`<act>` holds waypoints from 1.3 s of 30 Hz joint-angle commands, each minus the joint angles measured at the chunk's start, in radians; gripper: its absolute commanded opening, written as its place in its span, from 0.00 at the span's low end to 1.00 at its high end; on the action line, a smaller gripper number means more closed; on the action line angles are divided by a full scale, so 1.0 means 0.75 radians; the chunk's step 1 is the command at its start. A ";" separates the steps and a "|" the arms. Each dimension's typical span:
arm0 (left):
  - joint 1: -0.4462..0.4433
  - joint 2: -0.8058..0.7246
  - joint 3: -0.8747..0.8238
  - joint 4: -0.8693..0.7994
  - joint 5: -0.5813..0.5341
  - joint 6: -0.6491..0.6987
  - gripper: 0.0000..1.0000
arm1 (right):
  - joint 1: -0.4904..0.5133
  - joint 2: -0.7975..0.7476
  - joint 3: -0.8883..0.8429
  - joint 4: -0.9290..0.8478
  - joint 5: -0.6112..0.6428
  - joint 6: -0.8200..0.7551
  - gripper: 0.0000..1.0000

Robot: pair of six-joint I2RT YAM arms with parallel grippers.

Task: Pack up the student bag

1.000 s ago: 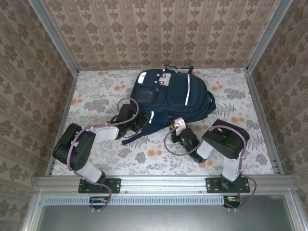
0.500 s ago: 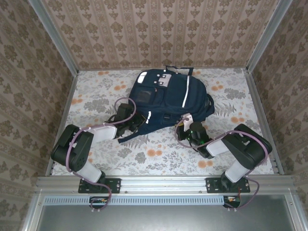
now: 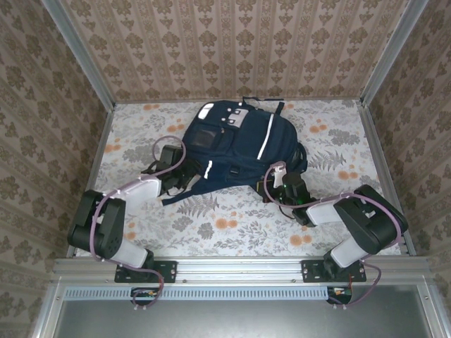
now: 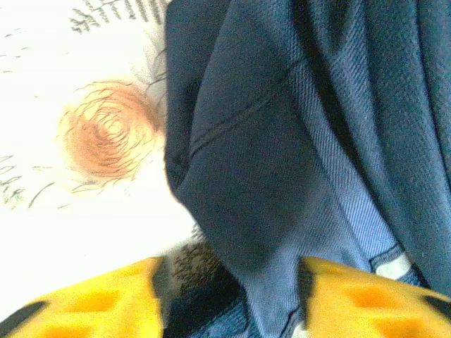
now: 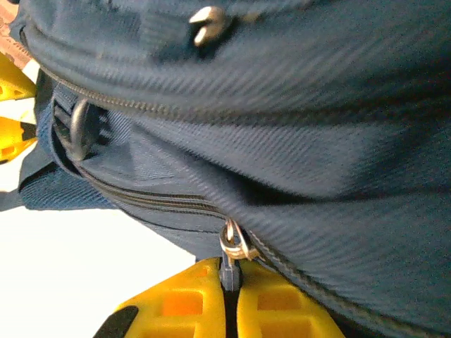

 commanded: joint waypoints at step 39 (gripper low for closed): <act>-0.281 0.020 -0.225 0.568 -0.103 -0.194 0.10 | 0.421 0.302 0.204 0.188 0.026 0.308 0.00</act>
